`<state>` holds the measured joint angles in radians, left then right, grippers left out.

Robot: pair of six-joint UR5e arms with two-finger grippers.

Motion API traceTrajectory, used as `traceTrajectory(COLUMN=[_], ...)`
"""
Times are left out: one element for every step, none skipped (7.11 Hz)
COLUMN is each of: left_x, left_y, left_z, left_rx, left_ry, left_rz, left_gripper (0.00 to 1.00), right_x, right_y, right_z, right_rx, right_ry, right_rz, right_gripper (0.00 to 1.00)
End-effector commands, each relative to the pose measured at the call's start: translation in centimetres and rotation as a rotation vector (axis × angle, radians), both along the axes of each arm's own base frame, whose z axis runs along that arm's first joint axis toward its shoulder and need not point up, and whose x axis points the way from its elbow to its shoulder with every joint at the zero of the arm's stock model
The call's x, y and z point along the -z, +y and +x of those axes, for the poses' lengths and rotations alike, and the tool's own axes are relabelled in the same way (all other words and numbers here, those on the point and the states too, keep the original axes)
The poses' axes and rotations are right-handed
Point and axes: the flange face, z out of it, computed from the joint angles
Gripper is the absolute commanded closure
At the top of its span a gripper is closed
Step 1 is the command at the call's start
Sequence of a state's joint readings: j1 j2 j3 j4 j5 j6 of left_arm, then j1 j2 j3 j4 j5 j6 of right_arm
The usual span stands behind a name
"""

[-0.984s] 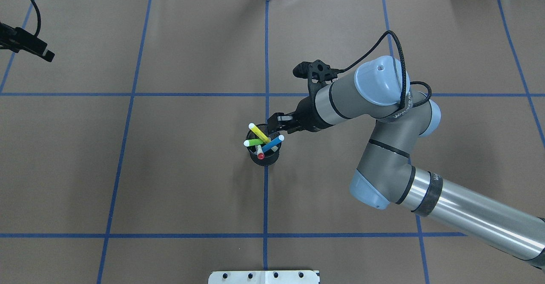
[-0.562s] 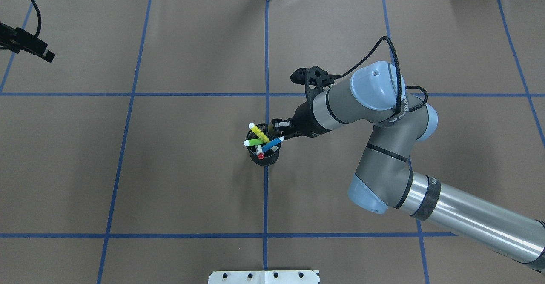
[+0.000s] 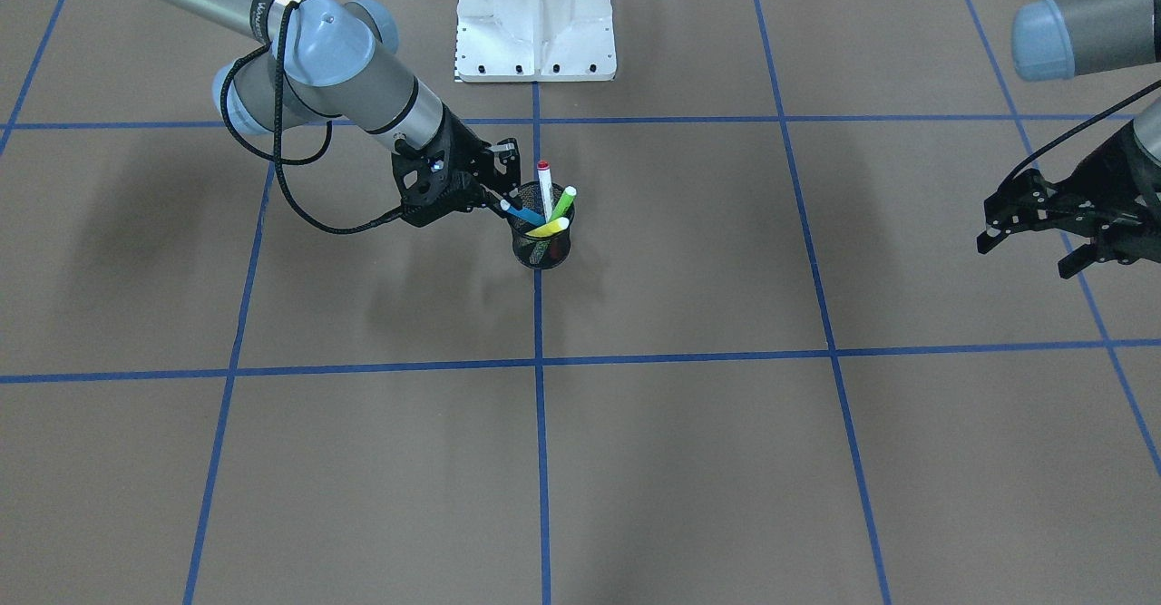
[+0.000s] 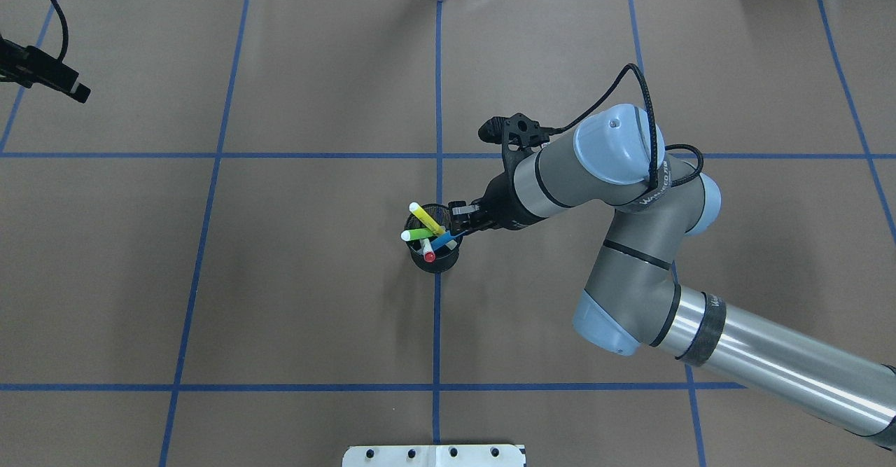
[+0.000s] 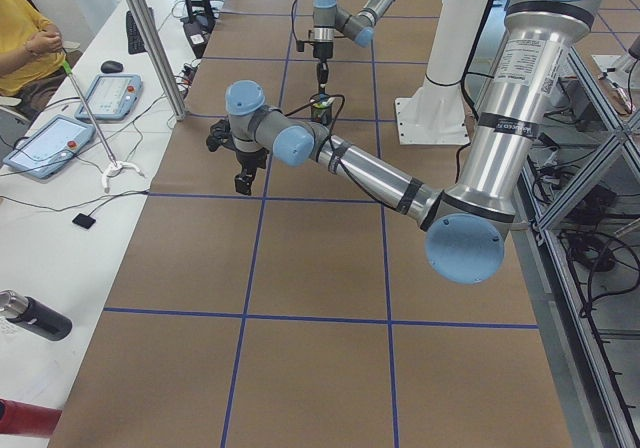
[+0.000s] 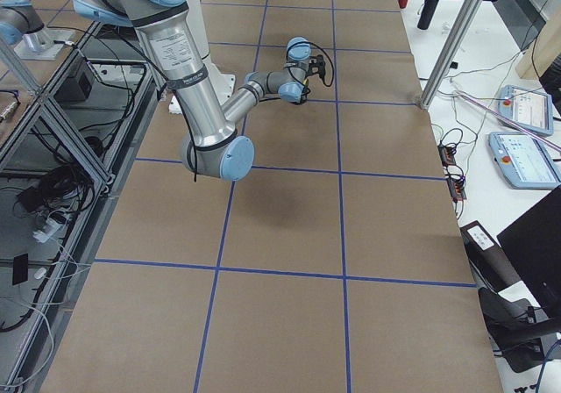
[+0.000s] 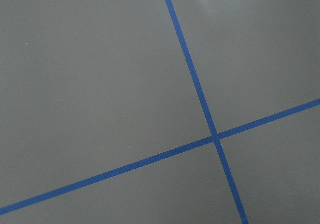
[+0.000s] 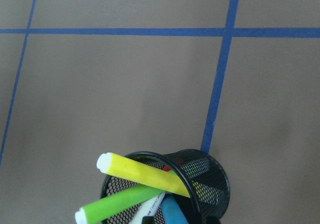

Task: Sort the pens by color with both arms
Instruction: 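Grasp the blue marker in the cup with the right gripper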

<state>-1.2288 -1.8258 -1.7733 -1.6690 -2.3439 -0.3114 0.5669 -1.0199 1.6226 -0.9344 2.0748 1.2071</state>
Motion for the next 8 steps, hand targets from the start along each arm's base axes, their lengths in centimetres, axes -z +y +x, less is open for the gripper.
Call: traceTrajectory(left_x=[0.1, 0.1, 0.0, 0.0, 0.0, 0.0, 0.1, 0.1], left_y=[0.0, 0.0, 0.0, 0.1, 0.1, 0.1, 0.1, 0.1], left_z=[0.1, 0.1, 0.1, 0.1, 0.1, 0.1, 0.1, 0.1], left_rx=[-0.002, -0.002, -0.002, -0.002, -0.002, -0.002, -0.001, -0.001], left_ry=[0.000, 0.000, 0.000, 0.000, 0.000, 0.000, 0.001, 0.001], left_rz=[0.001, 0.001, 0.000, 0.001, 0.001, 0.001, 0.001, 0.001], left_gripper=[0.00, 0.00, 0.00, 0.00, 0.00, 0.00, 0.00, 0.00], right_x=[0.0, 0.3, 1.1, 2.8, 4.4, 5.3, 5.8, 6.6], right_y=[0.0, 0.1, 0.4, 1.1, 1.7, 1.1, -0.4, -0.4], right_z=[0.1, 0.2, 0.7, 1.9, 3.2, 4.8, 6.9, 8.4], right_rx=[0.000, 0.000, 0.001, 0.000, -0.005, -0.029, -0.060, -0.063], right_ry=[0.001, -0.004, -0.012, -0.015, -0.013, -0.018, -0.023, 0.002], right_rz=[-0.001, 0.002, 0.007, 0.009, 0.008, 0.012, 0.014, -0.007], right_gripper=[0.86, 0.88, 0.89, 0.89, 0.90, 0.94, 1.00, 1.00])
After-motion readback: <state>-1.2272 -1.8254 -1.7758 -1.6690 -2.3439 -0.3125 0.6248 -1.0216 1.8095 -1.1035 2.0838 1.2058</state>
